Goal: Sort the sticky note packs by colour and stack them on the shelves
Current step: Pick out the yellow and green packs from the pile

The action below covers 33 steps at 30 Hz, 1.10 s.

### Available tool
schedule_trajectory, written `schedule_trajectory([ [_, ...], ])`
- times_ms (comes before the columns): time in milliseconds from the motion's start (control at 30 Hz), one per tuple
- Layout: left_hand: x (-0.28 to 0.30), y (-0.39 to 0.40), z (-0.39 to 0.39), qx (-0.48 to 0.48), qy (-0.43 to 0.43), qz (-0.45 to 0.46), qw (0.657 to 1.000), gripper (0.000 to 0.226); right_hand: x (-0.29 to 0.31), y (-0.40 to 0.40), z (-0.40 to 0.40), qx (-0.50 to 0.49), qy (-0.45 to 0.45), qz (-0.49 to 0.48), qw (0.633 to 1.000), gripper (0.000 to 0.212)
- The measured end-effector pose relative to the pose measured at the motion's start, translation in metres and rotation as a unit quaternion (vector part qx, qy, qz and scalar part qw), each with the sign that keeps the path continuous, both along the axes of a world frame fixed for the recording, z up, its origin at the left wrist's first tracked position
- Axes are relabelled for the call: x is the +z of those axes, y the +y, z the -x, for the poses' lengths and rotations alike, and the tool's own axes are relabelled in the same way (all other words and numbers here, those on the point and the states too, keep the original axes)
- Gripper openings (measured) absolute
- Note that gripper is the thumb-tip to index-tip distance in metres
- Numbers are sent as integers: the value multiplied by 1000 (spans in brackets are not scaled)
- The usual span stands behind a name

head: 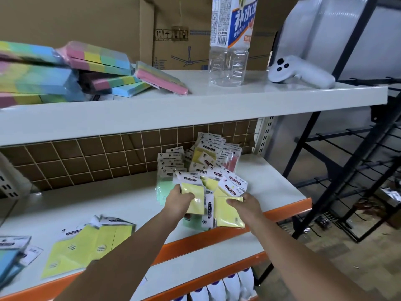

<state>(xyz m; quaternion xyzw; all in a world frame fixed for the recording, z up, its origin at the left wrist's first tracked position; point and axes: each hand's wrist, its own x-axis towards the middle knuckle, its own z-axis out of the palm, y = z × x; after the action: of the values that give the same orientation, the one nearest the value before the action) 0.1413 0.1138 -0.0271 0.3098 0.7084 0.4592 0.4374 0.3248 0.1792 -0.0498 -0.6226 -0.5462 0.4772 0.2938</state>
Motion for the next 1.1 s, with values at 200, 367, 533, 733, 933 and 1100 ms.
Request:
schedule_trajectory([
  [200, -3, 1, -6, -13, 7, -3, 1000, 8, -3, 4, 10, -54, -1, 12, 998, 35],
  [367, -6, 4, -6, -6, 3, 1, 1000, 15, 6, 8, 7, -96, -21, 8, 995, 36],
  [533, -8, 3, -10, -2, 11, -2, 1000, 18, 12, 8, 2, -95, 6, -15, 995, 26],
  [733, -6, 0, -11, 7, 5, 3, 1000, 13, 19, 6, -13, -112, 64, -42, 991, 15],
  [933, 0, 3, -19, 10, 4, 9, 1000, 11, 23, 4, -16, -128, 117, -21, 985, 13],
  [1100, -3, 9, -33, 8, -37, 16, 999, 11, 22, 5, -10, -132, 135, -13, 982, 15],
])
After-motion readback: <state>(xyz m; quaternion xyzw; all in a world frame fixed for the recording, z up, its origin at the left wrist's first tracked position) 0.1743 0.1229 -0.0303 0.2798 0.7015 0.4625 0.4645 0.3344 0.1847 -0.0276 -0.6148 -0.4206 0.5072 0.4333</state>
